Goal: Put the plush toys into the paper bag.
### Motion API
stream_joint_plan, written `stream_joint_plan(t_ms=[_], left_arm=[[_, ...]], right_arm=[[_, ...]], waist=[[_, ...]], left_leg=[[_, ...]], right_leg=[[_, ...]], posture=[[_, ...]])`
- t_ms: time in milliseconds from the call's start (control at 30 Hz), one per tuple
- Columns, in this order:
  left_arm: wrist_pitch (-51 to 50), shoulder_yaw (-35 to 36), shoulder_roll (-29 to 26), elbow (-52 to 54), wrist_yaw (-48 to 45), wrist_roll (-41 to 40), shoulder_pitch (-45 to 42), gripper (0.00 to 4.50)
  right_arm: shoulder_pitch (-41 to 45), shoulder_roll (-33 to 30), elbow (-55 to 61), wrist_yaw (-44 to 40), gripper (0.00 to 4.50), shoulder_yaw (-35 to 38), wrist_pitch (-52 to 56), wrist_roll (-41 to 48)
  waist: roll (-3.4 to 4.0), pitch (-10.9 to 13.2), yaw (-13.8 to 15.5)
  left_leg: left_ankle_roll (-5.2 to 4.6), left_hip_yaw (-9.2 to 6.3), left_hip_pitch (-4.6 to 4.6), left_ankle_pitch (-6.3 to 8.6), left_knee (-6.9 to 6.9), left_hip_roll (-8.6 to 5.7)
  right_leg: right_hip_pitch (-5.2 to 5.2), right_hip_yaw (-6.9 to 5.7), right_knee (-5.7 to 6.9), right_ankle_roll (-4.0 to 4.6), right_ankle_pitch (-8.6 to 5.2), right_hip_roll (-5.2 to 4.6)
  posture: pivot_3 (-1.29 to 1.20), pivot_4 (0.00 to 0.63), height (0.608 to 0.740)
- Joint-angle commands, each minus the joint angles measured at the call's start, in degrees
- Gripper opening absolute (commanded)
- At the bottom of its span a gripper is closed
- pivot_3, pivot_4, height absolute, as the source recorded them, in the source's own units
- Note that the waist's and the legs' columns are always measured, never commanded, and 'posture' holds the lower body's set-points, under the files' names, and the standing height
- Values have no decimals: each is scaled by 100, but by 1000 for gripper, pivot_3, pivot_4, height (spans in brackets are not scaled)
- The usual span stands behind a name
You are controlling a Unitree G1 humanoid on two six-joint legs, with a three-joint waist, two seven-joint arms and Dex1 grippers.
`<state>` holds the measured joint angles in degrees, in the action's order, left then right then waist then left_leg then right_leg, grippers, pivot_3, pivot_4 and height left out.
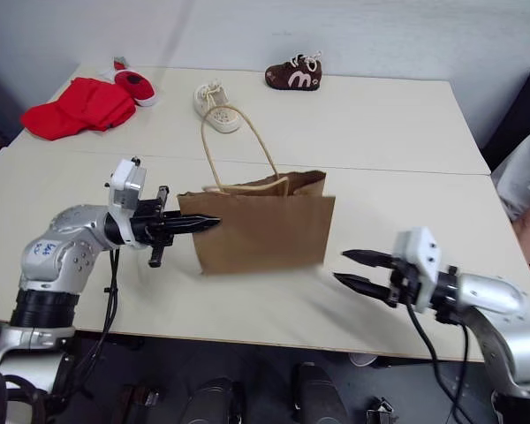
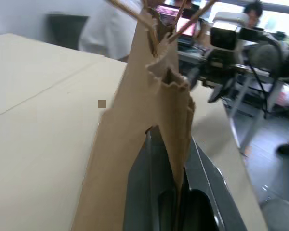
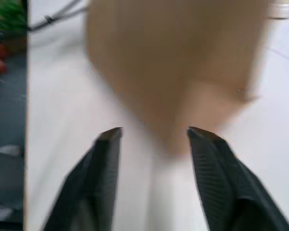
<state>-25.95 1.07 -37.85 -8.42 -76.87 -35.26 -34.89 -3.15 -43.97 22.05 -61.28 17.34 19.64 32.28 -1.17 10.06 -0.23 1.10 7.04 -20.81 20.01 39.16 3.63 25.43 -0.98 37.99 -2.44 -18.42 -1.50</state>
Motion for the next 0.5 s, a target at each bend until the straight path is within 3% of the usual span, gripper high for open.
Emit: stream_joint_plan(t_ms=[33, 133, 200, 333, 500], left_arm=[[471, -236, -152, -656, -737, 394, -245, 0], [1087, -293, -5, -1202, -807, 749, -476, 0], [1178, -303, -23, -1209, -604, 969, -528, 199], [865, -76, -308, -568, -370, 937, -161, 1256], [1232, 926, -997, 188, 133, 965, 942, 2822]], right_arm=[[-168, -74, 1, -33, 3359, 536, -536, -113], [-294, -12, 14, -47, 4399, 515, -776, -198], [-360, 73, 75, -5, 4494, 398, -827, -178], [-396, 161, 164, 24, 4500, 264, -894, -146], [-348, 28, -33, -176, 4500, 299, -1109, -166]], waist=[[0, 0, -8], [-1, 0, 2], [-1, 0, 8], [-1, 0, -3], [0, 0, -125]], left_leg=[[0, 7, 7, 0, 0, 0], [0, 14, 23, 0, -1, 5], [0, 14, 23, 0, -1, 6], [-2, 14, 22, 1, -2, 10], [1, 19, 35, 3, -10, 19]], right_leg=[[-3, 5, 3, 0, 0, 1], [-13, 13, 5, 0, 0, 4], [-13, 15, 4, 0, 0, 2], [-13, 19, 5, 0, 0, -2], [-10, 28, 18, 8, -5, -4]], posture=[[0, 150, 740], [0, 150, 740], [0, 150, 740], [0, 150, 740], [0, 150, 740]])
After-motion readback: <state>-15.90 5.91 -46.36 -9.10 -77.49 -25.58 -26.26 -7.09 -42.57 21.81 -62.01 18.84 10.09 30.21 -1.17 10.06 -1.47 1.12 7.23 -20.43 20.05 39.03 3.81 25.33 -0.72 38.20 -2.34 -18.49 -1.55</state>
